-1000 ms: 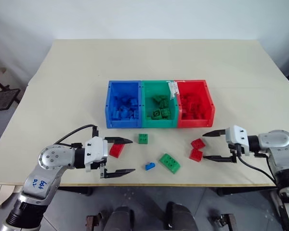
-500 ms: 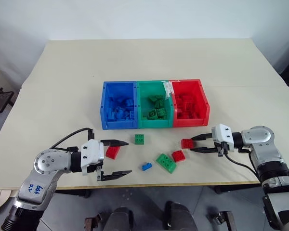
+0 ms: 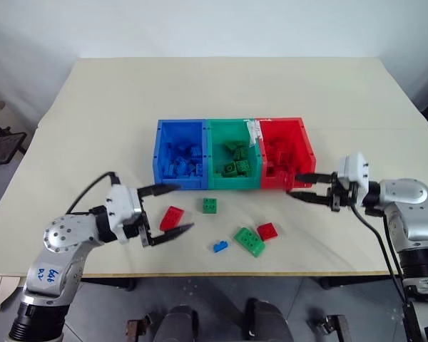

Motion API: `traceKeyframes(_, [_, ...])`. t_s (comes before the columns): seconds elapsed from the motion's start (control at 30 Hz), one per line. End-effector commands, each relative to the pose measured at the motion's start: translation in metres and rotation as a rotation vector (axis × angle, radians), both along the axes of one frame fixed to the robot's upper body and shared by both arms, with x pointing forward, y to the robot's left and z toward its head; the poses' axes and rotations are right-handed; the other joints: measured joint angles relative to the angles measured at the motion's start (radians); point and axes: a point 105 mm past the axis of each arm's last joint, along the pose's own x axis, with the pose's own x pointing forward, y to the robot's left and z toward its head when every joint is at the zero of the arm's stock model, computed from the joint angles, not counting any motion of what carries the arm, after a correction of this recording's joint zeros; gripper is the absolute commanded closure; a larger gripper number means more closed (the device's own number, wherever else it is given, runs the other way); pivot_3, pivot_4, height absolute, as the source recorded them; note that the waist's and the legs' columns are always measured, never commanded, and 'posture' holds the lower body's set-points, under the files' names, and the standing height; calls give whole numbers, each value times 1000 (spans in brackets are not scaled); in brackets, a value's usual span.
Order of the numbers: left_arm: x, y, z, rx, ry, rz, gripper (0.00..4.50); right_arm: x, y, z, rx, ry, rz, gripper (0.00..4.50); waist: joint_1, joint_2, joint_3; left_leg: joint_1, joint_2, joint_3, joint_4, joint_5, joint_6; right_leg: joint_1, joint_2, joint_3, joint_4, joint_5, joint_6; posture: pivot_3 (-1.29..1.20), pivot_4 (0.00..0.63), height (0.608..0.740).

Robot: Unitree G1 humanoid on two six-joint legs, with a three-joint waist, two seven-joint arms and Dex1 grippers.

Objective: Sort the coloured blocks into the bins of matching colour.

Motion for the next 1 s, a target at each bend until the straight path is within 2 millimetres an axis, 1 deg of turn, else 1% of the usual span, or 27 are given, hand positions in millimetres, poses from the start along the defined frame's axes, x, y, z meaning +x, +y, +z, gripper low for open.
traceKeyframes(0.03, [2, 7, 10, -33, -26, 53, 0, 31, -12, 36, 56, -84, -210, 3056, -5, 0, 0, 0, 0, 1, 0, 0, 0, -1, 0, 1, 0, 0, 0, 0, 150, 740])
traceKeyframes(0.1, [2, 7, 9, -32, -16, 55, 0, 38, -11, 37, 61, -60, -234, 3056, -4, 0, 0, 0, 0, 1, 0, 0, 0, -2, 0, 1, 3, 0, 0, 0, 150, 740])
traceKeyframes(0.17, [2, 7, 9, -25, -17, 57, 0, 44, -11, 38, 55, -60, -261, 2305, 2, 0, 0, 0, 0, 0, -1, 0, -1, -3, 0, 0, 4, 0, 0, 0, 150, 740])
traceKeyframes(0.23, [2, 9, 8, -17, -17, 61, 0, 43, -5, 41, 63, -70, -241, 1676, 5, 0, 0, -2, 0, 0, -1, -1, 0, -4, 0, 0, 4, 0, 0, 0, 150, 740])
traceKeyframes(0.33, [2, 11, 6, -5, -14, 64, 0, 35, -2, 41, 64, -71, -201, 621, 4, 0, 0, -3, 0, 1, -1, -1, 0, -6, 0, 0, 4, 0, 0, 0, 150, 740])
traceKeyframes(0.4, [1, 11, 4, 9, -4, 49, 0, 28, -8, 41, 61, -85, -191, 18, 2, 0, 0, -3, 0, 1, -1, -1, 0, -6, 0, 0, 4, 0, 0, 0, 150, 740])
traceKeyframes(0.43, [1, 10, 3, 15, 0, 42, 0, 25, -10, 41, 60, -92, -188, 18, 2, 0, 0, -3, 0, 1, -1, -1, 0, -6, 0, 0, 4, 0, 0, 0, 150, 740])
traceKeyframes(0.5, [-2, 8, -2, 47, 35, -8, 0, 12, -16, 40, 64, -81, -155, 18, 4, 0, 0, -3, 0, 1, -1, -1, 0, -6, 0, 0, 4, 0, 0, 0, 150, 740])
traceKeyframes(0.6, [-2, 5, -11, 143, 3, -47, 0, -10, -23, 38, 73, -55, -118, 18, 8, 0, 0, -3, 0, 1, -1, -1, 0, -6, 0, 0, 4, 0, 0, 0, 150, 740])
traceKeyframes(0.67, [-3, 2, -15, 163, 16, -78, 0, -27, -27, 33, 59, -29, -91, 18, 10, 0, 0, -3, 0, 2, -1, -1, 0, -6, 0, 1, 4, 0, 0, 0, 150, 740])
traceKeyframes(0.73, [-2, -2, -19, 182, 33, -100, 0, -43, -34, 21, -11, -11, -74, 18, 16, 0, 0, -3, 0, 3, -1, -1, 0, -6, 0, 1, 4, 0, 0, 0, 150, 740])
traceKeyframes(0.8, [-3, -11, -26, 241, 27, -147, 0, -59, -53, 0, -151, 17, -74, 18, 26, 0, 0, -2, 0, 3, -1, -1, 0, -6, 0, 1, 4, 0, 0, 0, 150, 740])
traceKeyframes(0.83, [-7, -18, -31, 285, 16, -204, 0, -65, -69, -10, -203, 32, -93, 18, 27, 0, 0, -2, 0, 4, 0, -1, 0, -6, 0, 2, 4, 0, 0, 0, 150, 740])
traceKeyframes(0.87, [-8, -26, -32, 287, 15, -239, 0, -69, -84, -16, -226, 60, -130, 18, 30, 0, 0, -2, -1, 4, 0, -1, 0, -6, 0, 2, 4, 0, 0, 0, 150, 740])
traceKeyframes(0.9, [-8, -31, -31, 272, 13, -255, 0, -70, -95, -21, -256, 70, -156, 18, 31, 0, 0, -2, -1, 4, 0, -1, 0, -4, 0, 2, 3, 0, 0, 0, 150, 740])
traceKeyframes(0.93, [-7, -33, -30, 261, 11, -264, 0, -70, -98, -23, -286, 61, -163, 18, 29, 0, 0, -2, -1, 5, 0, -1, 1, -3, 0, 3, 1, 0, 0, 0, 150, 740])
traceKeyframes(1.0, [-6, -32, -30, 266, 6, -270, 0, -68, -100, -28, -334, 55, -148, 18, 19, 0, 0, -1, -1, 7, 0, -1, 2, -3, 0, 4, -1, 0, 0, 0, 150, 740])
